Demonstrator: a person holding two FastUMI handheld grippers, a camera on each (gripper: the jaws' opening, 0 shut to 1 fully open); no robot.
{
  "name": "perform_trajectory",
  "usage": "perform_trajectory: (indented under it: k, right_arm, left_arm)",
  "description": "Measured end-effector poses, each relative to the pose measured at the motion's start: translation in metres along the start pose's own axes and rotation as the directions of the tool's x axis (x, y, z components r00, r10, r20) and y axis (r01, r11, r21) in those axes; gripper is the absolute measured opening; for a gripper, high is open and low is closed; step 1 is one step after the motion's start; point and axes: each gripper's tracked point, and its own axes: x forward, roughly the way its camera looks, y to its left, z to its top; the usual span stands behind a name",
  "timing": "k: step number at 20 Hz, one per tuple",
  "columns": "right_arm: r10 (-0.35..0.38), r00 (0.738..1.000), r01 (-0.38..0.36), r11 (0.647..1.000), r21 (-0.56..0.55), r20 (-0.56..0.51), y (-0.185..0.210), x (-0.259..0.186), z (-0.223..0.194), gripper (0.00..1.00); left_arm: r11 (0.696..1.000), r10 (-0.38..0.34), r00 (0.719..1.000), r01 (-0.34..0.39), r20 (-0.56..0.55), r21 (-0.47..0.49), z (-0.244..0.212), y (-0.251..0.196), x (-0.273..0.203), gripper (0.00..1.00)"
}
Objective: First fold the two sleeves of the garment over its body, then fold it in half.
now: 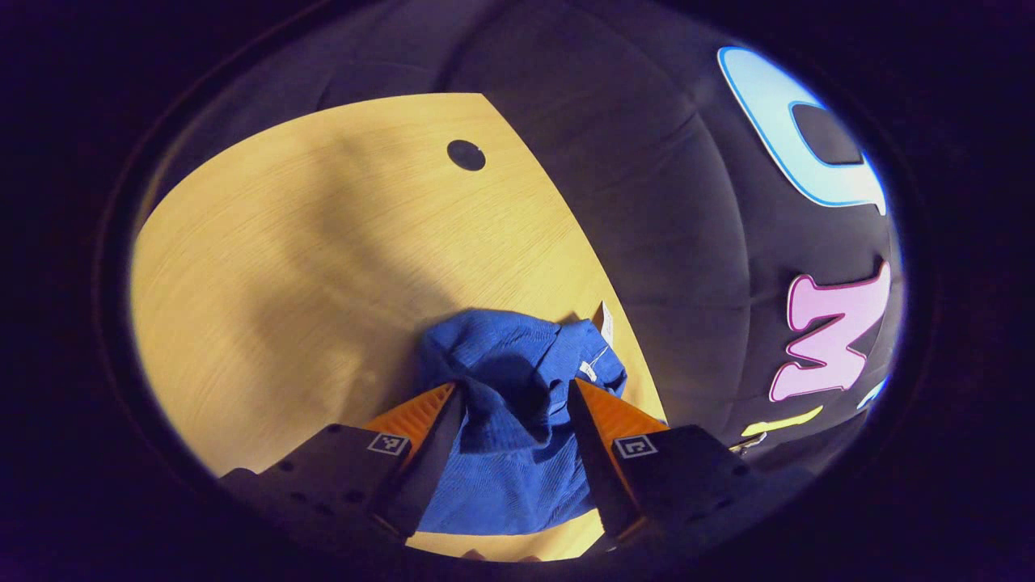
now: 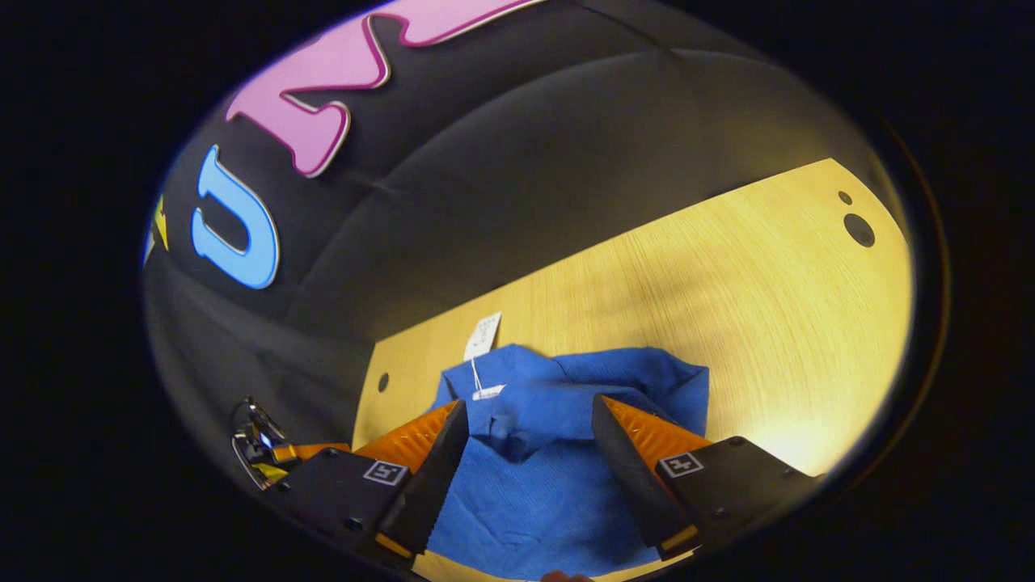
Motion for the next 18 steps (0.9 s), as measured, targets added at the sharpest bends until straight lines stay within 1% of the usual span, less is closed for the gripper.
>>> perform_trajectory:
  k: [1,2,4,6,9,10,12,14,16,18]
  right_arm:
    - [0.014,1.000,-0.014,1.000,0.005,0.009,0.003,-0.003,0.002,0.96]
    - [0.017,1.000,-0.017,1.000,-0.001,0.017,0.004,-0.008,0.005,0.97]
    - [0.017,0.999,-0.016,0.999,-0.028,0.031,0.006,-0.018,0.007,0.97]
    - [0.020,0.998,-0.017,0.998,-0.064,0.053,0.010,-0.031,0.011,0.97]
    - [0.010,0.995,0.003,0.992,-0.125,0.100,0.014,-0.052,0.019,0.97]
    - [0.012,0.994,0.004,0.989,-0.145,0.112,0.018,-0.060,0.020,0.97]
    - [0.011,0.991,0.016,0.979,-0.201,0.132,0.023,-0.081,0.021,0.97]
    - [0.016,0.988,0.026,0.963,-0.269,0.152,0.032,-0.105,0.018,0.97]
    - [0.025,0.981,0.044,0.938,-0.344,0.193,0.043,-0.133,0.018,0.97]
    - [0.040,0.972,0.058,0.914,-0.402,0.231,0.059,-0.162,0.016,0.97]
  left_arm:
    - [1.000,-0.010,1.000,0.010,0.017,0.011,0.005,-0.005,-0.003,0.76]
    - [1.000,-0.024,0.999,0.024,0.027,0.013,0.008,-0.011,-0.008,0.83]
    - [1.000,-0.009,0.999,0.009,0.046,0.016,0.013,-0.011,-0.016,0.83]
    - [0.999,0.000,0.999,-0.002,0.055,0.048,0.011,-0.014,-0.025,0.83]
    - [0.996,-0.033,0.997,0.027,0.070,0.084,0.002,-0.035,-0.044,0.83]
    - [0.994,-0.038,0.996,0.029,0.083,0.109,-0.004,-0.040,-0.050,0.83]
    - [0.983,-0.024,0.993,0.003,0.116,0.181,-0.015,-0.048,-0.063,0.83]
    - [0.960,0.003,0.988,-0.046,0.155,0.274,-0.030,-0.055,-0.079,0.83]
    - [0.920,0.018,0.980,-0.094,0.199,0.381,-0.047,-0.064,-0.095,0.83]
    - [0.880,0.011,0.970,-0.125,0.242,0.459,-0.067,-0.078,-0.111,0.84]
